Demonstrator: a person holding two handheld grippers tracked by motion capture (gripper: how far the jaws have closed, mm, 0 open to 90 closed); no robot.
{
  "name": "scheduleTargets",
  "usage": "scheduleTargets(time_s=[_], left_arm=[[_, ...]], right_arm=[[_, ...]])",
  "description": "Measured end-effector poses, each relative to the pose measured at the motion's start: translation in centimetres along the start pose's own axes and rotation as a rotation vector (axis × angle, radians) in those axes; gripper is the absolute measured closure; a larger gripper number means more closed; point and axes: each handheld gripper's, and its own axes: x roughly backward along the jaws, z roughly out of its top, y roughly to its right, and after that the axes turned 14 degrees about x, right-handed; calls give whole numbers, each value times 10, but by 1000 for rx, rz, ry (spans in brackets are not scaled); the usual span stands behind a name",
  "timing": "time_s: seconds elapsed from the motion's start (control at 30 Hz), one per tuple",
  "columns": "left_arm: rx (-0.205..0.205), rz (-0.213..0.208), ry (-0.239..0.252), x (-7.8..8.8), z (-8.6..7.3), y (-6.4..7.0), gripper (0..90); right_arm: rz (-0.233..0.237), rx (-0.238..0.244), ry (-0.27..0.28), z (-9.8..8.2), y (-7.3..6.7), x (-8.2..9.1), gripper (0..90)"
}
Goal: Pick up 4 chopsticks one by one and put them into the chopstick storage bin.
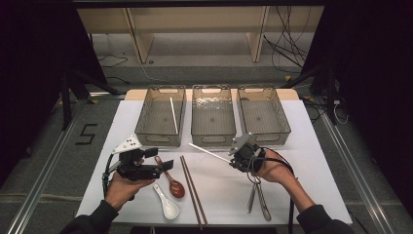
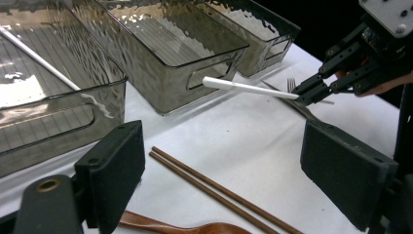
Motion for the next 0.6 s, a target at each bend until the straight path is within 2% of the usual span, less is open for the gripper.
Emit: scheduleTargets(time_s=[0.1,0.2,0.4,0.6], left_arm=[[-1,0,-2,-1,0,1,160],[22,-9,-6,-3,1,2,160],[33,-22,-4,-7,2,6,160],[43,-28,-3,-11,4,9,161]], right_arm=[[-19,-9,16,3,0,2,866],[-30,-17,38,4,0,4,866],[-59,-32,76,10,-1,7,866],[-67,-37,104,16,-4,8,866]])
